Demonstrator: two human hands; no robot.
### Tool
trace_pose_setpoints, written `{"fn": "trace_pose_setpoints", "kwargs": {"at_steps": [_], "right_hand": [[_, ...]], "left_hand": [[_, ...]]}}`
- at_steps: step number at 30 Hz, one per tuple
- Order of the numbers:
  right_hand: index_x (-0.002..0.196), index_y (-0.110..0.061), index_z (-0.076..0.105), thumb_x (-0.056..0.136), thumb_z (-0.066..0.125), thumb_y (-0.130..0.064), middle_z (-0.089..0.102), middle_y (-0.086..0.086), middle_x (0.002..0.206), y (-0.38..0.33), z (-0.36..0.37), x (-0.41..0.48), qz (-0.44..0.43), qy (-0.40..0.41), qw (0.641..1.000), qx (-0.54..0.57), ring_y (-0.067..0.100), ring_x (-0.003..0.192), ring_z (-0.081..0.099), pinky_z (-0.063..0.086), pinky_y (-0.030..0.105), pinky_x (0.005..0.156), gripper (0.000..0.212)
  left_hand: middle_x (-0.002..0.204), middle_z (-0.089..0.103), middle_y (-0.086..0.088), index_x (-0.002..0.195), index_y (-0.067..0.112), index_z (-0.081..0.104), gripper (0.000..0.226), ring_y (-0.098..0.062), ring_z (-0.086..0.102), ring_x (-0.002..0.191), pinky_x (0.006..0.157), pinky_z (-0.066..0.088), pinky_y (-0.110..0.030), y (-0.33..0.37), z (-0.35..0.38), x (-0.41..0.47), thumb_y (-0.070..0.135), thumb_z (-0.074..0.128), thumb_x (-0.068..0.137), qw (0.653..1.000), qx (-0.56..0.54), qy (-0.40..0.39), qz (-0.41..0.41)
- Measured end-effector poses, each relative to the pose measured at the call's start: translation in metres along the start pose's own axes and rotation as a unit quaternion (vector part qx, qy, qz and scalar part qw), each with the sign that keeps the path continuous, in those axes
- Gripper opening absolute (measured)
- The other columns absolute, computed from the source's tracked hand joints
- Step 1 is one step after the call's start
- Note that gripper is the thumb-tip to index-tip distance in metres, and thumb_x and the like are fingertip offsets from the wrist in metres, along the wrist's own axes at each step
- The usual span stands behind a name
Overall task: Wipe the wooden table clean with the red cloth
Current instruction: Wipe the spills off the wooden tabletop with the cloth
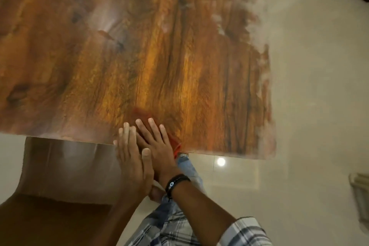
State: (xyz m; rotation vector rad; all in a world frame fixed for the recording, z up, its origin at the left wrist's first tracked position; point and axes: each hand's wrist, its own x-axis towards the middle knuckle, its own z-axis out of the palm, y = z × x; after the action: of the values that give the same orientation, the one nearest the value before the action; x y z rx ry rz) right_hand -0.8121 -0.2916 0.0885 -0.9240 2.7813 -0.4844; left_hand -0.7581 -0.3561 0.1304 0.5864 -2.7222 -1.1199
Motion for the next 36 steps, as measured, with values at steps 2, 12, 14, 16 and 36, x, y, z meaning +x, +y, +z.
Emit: {"fn": "trace_pose_setpoints", "kwargs": {"at_steps": [2, 12, 14, 16, 36], "right_hand": [[0.156, -0.033, 0.026, 0.102, 0.042, -0.037, 0.016, -0.008, 0.166, 0.024, -0.006, -0.011, 0.018, 0.016, 1.0, 0.012, 0.022, 0.154, 0.008, 0.016, 0.049, 0.122, 0.056], [0.152, -0.025, 0.038, 0.102, 0.045, -0.03, 0.027, -0.002, 0.162, 0.232, -0.093, -0.115, 0.324, 0.129, 0.937, 0.018, 0.029, 0.152, 0.019, 0.024, 0.056, 0.119, 0.05], [0.154, -0.028, 0.032, 0.105, 0.039, -0.033, 0.021, -0.004, 0.164, 0.247, -0.099, -0.106, 0.387, 0.142, 0.91, 0.046, 0.028, 0.153, 0.012, 0.018, 0.057, 0.12, 0.05], [0.155, -0.027, 0.032, 0.106, 0.041, -0.031, 0.02, -0.002, 0.165, 0.241, -0.097, -0.101, 0.409, 0.157, 0.897, 0.052, 0.03, 0.153, 0.011, 0.016, 0.056, 0.121, 0.05], [0.154, -0.025, 0.032, 0.106, 0.043, -0.029, 0.018, -0.003, 0.165, 0.407, -0.17, 0.109, 0.242, 0.09, 0.965, 0.05, 0.023, 0.155, 0.003, 0.008, 0.043, 0.126, 0.05]], "left_hand": [[0.168, 0.009, -0.005, 0.157, 0.006, 0.019, 0.072, -0.018, 0.0, 0.156, 0.126, 0.002, -0.051, 0.007, -0.003, 0.005, 0.053, 0.007, 0.104, 1.0, -0.008, -0.014, -0.004], [0.167, 0.014, -0.006, 0.156, 0.007, 0.025, 0.073, -0.016, 0.0, 0.156, 0.126, -0.003, -0.046, 0.024, 0.037, 0.029, 0.053, 0.01, 0.101, 0.985, 0.051, -0.144, 0.076], [0.167, 0.016, -0.006, 0.156, 0.009, 0.026, 0.077, -0.015, 0.001, 0.156, 0.126, -0.005, -0.041, 0.025, 0.048, 0.034, 0.058, 0.005, 0.101, 0.981, 0.07, -0.153, 0.095], [0.166, 0.018, -0.007, 0.155, 0.008, 0.028, 0.079, -0.017, 0.004, 0.156, 0.126, -0.002, -0.044, 0.028, 0.057, 0.039, 0.059, 0.004, 0.1, 0.978, 0.078, -0.162, 0.104], [0.167, 0.015, -0.008, 0.156, 0.009, 0.023, 0.075, -0.02, 0.001, 0.156, 0.126, 0.0, -0.048, 0.072, 0.122, 0.34, 0.058, 0.011, 0.101, 0.987, 0.102, -0.074, 0.1]]}}
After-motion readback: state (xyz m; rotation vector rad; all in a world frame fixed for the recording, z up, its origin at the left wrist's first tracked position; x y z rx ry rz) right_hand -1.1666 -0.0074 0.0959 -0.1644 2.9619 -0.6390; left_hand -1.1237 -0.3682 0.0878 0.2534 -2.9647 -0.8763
